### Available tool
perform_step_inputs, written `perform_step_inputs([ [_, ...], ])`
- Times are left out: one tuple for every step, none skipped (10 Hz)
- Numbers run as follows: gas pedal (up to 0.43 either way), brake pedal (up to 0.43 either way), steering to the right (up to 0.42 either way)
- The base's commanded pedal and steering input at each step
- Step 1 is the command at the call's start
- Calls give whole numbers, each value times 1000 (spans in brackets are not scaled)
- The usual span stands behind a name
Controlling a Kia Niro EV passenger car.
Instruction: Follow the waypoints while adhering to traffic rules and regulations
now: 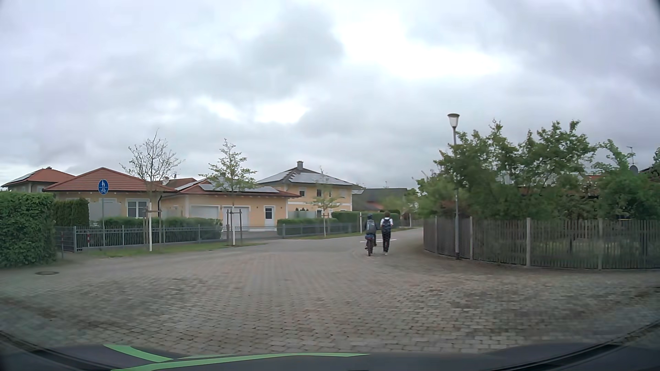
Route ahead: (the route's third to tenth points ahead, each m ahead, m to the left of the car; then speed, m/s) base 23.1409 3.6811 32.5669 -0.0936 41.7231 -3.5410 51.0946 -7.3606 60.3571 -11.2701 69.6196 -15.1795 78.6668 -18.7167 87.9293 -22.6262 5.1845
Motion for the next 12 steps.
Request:
perform_step_inputs([
  [47,0,-205],
  [47,0,-197],
  [47,0,-178],
  [47,0,-155],
  [47,0,-136],
  [47,0,-117],
  [47,0,-98],
  [47,0,-83],
  [47,0,-64],
  [47,0,-41],
  [47,0,-21],
  [47,0,0],
])
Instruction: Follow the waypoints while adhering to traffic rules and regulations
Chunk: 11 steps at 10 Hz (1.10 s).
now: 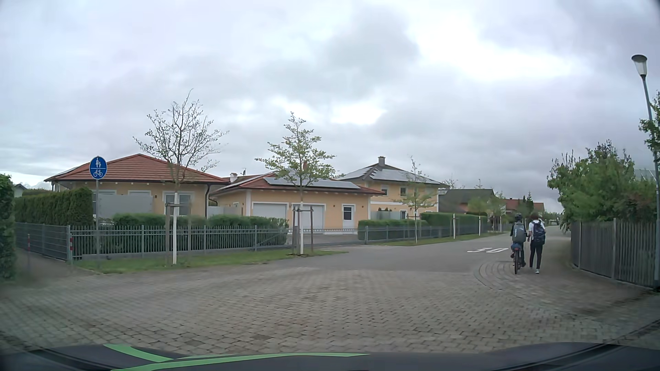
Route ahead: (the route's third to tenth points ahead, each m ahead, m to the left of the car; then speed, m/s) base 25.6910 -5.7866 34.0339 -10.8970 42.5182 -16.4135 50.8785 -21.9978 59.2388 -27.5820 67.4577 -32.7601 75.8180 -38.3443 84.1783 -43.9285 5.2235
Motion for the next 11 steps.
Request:
perform_step_inputs([
  [47,0,13],
  [47,0,25],
  [59,0,40],
  [59,0,62],
  [59,0,80],
  [59,0,99],
  [59,0,115],
  [59,0,126],
  [67,0,137],
  [67,0,151],
  [67,0,164],
])
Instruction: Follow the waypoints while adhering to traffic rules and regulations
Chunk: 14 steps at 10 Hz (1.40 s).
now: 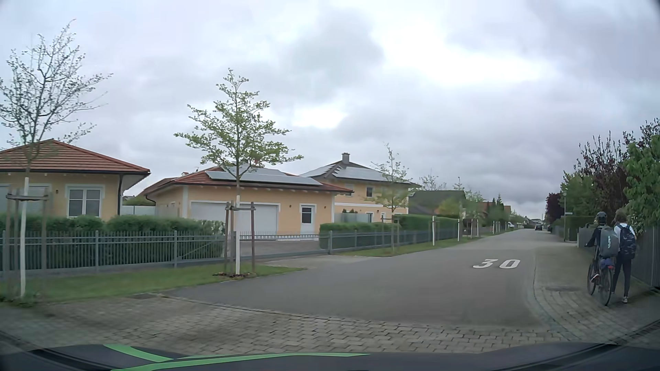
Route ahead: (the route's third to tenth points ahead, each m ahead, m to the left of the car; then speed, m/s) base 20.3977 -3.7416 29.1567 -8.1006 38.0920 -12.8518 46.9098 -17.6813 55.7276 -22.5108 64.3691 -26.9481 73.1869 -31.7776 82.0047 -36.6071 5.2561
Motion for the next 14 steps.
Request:
perform_step_inputs([
  [67,0,175],
  [79,0,186],
  [79,0,193],
  [79,0,199],
  [79,0,203],
  [79,0,204],
  [79,0,205],
  [79,0,205],
  [87,0,204],
  [87,0,203],
  [87,0,200],
  [87,0,197],
  [87,0,193],
  [87,0,187],
])
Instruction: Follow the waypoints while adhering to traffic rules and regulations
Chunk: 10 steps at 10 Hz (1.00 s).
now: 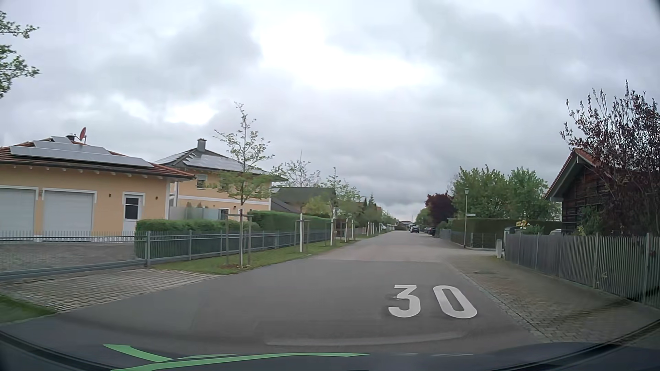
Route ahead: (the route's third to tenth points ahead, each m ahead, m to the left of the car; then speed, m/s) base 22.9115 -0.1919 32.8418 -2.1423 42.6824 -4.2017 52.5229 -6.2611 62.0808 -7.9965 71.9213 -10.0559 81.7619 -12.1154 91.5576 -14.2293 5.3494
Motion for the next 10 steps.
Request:
perform_step_inputs([
  [87,0,179],
  [87,0,166],
  [87,0,155],
  [87,0,145],
  [87,0,138],
  [79,0,127],
  [67,0,110],
  [59,0,94],
  [8,0,78],
  [0,0,62],
])
